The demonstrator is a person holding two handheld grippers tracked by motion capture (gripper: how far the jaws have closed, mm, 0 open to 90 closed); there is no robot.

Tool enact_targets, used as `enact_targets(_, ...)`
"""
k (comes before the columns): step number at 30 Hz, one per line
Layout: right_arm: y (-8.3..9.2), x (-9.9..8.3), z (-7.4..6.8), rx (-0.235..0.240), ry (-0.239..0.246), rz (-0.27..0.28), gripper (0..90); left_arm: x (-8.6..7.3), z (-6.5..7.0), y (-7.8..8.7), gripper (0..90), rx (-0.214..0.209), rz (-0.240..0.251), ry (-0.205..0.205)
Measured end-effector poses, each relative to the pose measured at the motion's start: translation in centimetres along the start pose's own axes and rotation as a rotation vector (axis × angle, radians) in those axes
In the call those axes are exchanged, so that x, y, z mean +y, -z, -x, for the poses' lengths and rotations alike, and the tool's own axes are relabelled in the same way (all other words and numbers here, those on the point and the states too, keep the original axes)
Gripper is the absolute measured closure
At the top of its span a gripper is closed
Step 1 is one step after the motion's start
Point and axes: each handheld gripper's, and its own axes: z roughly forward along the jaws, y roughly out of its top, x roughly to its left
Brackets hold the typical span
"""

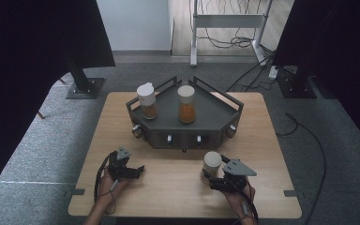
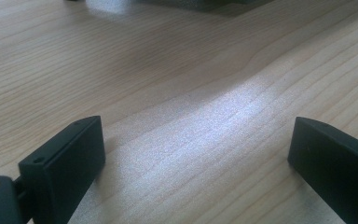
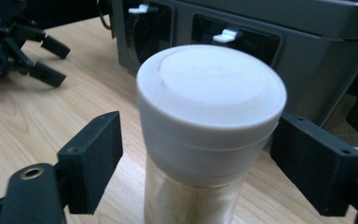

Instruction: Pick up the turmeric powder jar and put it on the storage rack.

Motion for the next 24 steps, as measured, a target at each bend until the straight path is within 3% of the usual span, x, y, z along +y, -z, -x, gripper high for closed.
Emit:
enact_targets(5, 0.0, -0.4, 0.4, 0.012, -0.050, 0.038, 23.1, 0.0, 0.0, 0.0, 3.5, 0.000, 0.000, 0.000)
enact_targets(13, -0.1, -0.7, 0.8, 0.025, -0.086, 0.054, 31.9, 0.0, 0.0, 0.0, 3.5, 0.000, 0.000, 0.000)
enact_targets(24, -0.2, -0.9, -0.4, -0.024, -0.089, 0.066, 33.1, 0.0, 0.0, 0.0, 3.4, 0.000, 0.000, 0.000)
